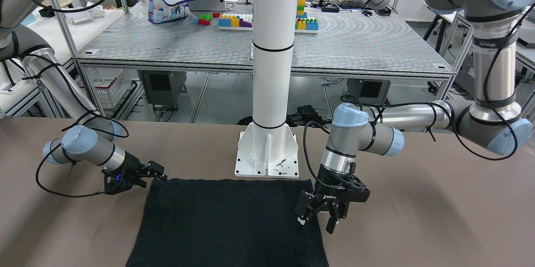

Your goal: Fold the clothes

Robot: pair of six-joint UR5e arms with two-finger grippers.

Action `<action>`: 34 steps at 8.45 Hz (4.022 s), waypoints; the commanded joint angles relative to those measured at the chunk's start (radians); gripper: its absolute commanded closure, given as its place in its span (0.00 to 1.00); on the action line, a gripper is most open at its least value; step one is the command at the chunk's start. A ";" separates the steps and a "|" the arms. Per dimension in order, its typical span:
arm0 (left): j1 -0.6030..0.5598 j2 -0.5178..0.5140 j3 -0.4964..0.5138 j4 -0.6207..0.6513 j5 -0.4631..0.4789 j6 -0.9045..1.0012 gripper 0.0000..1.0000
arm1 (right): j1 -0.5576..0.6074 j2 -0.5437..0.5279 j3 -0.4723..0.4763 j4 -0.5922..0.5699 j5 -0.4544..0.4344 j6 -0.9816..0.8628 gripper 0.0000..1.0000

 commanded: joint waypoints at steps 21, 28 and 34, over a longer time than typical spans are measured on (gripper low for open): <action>0.399 0.400 0.018 -0.520 0.035 0.003 0.00 | -0.015 -0.008 -0.002 0.142 -0.081 0.060 1.00; 0.486 0.349 0.064 -0.522 0.155 -0.025 0.07 | -0.014 -0.005 0.002 0.157 -0.081 0.061 1.00; 0.528 0.343 0.072 -0.518 0.235 -0.038 1.00 | -0.014 0.001 0.001 0.157 -0.082 0.061 1.00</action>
